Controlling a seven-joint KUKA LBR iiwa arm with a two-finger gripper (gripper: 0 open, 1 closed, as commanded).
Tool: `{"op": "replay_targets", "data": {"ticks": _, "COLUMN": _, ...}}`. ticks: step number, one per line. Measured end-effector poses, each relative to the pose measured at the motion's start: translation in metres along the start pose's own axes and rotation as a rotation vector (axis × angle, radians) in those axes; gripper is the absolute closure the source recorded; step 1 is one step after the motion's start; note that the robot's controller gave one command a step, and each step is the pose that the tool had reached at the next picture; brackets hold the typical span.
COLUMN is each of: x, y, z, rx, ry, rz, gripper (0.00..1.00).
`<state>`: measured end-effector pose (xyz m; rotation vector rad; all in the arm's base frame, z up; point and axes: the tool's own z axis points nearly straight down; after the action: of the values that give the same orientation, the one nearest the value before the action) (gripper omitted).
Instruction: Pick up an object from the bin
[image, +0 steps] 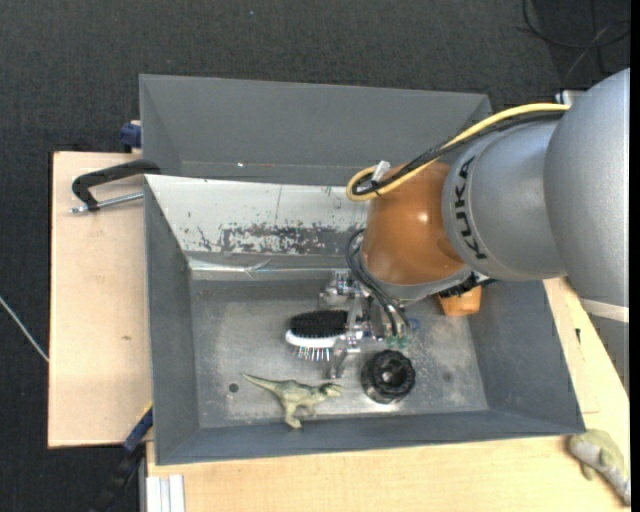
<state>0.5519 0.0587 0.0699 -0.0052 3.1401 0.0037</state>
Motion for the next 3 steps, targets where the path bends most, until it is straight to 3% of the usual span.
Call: {"op": "replay_targets", "data": {"ticks": 3, "x": -0.0040, "y": 0.0026, "z": -0.0061, "rx": 0.000, "ry": -0.003, "rz": 0.001, "gripper": 0.00}}
